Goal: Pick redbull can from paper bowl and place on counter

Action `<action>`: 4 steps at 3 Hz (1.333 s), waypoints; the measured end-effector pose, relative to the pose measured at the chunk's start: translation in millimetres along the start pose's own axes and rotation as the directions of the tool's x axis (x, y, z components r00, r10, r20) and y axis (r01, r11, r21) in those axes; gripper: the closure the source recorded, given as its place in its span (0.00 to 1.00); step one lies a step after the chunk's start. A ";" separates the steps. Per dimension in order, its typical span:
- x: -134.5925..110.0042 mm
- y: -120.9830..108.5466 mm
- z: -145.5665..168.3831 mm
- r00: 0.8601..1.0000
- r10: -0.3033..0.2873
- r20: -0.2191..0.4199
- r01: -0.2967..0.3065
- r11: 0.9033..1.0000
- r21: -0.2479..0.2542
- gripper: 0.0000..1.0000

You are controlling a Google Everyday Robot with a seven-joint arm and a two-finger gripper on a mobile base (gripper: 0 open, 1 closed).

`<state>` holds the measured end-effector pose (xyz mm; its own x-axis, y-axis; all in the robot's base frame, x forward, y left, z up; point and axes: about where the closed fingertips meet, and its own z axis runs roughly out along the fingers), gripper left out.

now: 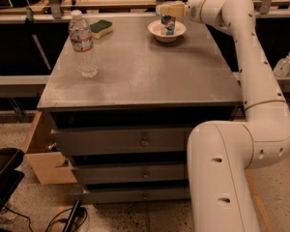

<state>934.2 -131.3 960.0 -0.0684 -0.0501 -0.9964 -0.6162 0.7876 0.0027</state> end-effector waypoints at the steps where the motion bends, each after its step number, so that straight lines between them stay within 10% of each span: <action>1: 8.3 3.4 7.4 1.000 0.005 -0.016 -0.005 1.000 -0.005 0.00; 2: 23.6 0.1 12.4 0.999 0.014 -0.043 -0.014 1.000 0.006 0.00; 4: 27.6 3.9 18.0 0.999 0.017 -0.048 -0.017 1.000 -0.001 0.38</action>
Offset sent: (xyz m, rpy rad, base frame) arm 0.0705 -0.0237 -0.0184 -0.0293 0.0723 -0.0234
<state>944.1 -118.6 931.0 -0.1163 -0.0661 -0.9910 -0.6155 0.7879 0.0196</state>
